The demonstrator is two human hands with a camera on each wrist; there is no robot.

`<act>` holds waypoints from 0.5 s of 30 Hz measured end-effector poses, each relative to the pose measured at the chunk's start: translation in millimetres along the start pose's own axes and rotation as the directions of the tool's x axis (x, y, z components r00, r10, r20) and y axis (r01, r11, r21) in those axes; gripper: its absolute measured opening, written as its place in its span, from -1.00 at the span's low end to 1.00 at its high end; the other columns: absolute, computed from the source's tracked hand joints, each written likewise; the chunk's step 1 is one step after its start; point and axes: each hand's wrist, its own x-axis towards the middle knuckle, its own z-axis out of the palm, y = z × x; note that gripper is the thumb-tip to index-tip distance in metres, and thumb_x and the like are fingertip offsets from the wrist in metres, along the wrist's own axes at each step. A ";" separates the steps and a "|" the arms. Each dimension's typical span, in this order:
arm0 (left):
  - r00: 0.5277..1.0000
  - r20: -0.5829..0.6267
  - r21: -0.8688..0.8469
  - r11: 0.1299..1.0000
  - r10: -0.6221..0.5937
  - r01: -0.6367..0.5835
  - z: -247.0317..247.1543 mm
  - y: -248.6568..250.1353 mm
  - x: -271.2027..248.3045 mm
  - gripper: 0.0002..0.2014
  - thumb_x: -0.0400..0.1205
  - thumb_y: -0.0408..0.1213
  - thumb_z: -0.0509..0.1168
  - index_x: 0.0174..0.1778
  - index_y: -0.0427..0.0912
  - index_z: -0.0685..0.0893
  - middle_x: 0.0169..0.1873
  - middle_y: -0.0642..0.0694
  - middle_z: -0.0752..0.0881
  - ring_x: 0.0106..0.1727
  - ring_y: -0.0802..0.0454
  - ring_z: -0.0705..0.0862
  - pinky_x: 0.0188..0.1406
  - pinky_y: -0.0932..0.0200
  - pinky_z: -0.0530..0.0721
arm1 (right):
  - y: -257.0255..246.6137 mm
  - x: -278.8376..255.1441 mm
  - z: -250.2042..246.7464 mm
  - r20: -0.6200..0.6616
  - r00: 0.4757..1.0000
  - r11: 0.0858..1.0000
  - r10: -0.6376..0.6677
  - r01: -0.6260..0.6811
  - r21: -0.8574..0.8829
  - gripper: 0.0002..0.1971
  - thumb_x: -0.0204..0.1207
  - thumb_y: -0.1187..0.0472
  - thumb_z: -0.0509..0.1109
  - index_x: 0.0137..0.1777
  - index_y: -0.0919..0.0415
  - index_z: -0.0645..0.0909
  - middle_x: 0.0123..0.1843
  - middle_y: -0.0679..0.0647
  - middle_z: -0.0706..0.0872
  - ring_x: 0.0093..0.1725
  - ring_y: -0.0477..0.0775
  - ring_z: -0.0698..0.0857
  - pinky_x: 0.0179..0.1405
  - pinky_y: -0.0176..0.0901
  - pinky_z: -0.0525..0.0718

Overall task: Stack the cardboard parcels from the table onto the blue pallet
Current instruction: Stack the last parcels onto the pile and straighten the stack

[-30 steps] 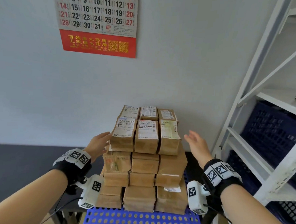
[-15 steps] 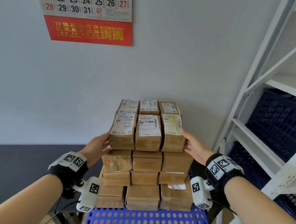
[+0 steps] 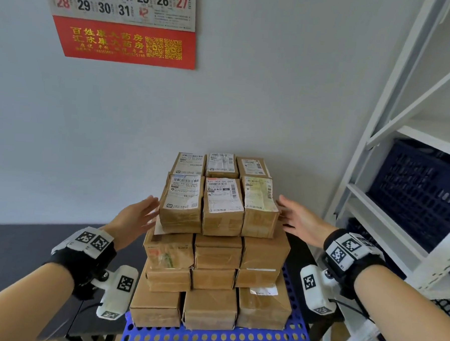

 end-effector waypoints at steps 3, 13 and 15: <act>0.999 -0.012 0.071 0.997 0.031 -0.030 -5.9 20.4 9.8 -0.51 0.75 -0.09 0.02 0.59 -0.19 0.28 0.55 -0.02 0.37 0.56 -0.02 0.35 0.58 -0.03 0.26 | -13.4 7.6 -15.8 -0.054 0.999 0.999 -0.008 0.005 -0.046 -0.55 0.64 -0.10 0.14 0.45 0.06 0.42 0.56 0.13 0.40 0.49 0.15 0.43 0.55 0.07 0.31; 0.997 0.046 0.176 0.983 -0.060 0.051 -29.6 71.2 67.2 -0.48 0.71 -0.02 0.07 0.53 -0.22 0.36 0.51 -0.08 0.43 0.53 -0.07 0.39 0.53 -0.04 0.31 | -45.2 64.8 -55.0 -0.015 0.999 0.997 0.043 -0.044 -0.068 -0.30 0.52 -0.12 0.27 0.62 0.10 0.21 0.59 0.21 0.35 0.54 0.19 0.38 0.47 0.06 0.36; 0.995 0.044 0.184 0.979 -0.094 0.084 -33.2 75.5 78.5 -0.48 0.70 -0.01 0.08 0.52 -0.21 0.38 0.50 -0.08 0.45 0.52 -0.07 0.40 0.52 -0.05 0.33 | -49.0 83.3 -59.0 0.013 0.998 0.993 0.067 -0.065 -0.094 -0.19 0.38 -0.11 0.36 0.62 0.10 0.21 0.53 0.17 0.43 0.45 0.14 0.47 0.44 0.04 0.42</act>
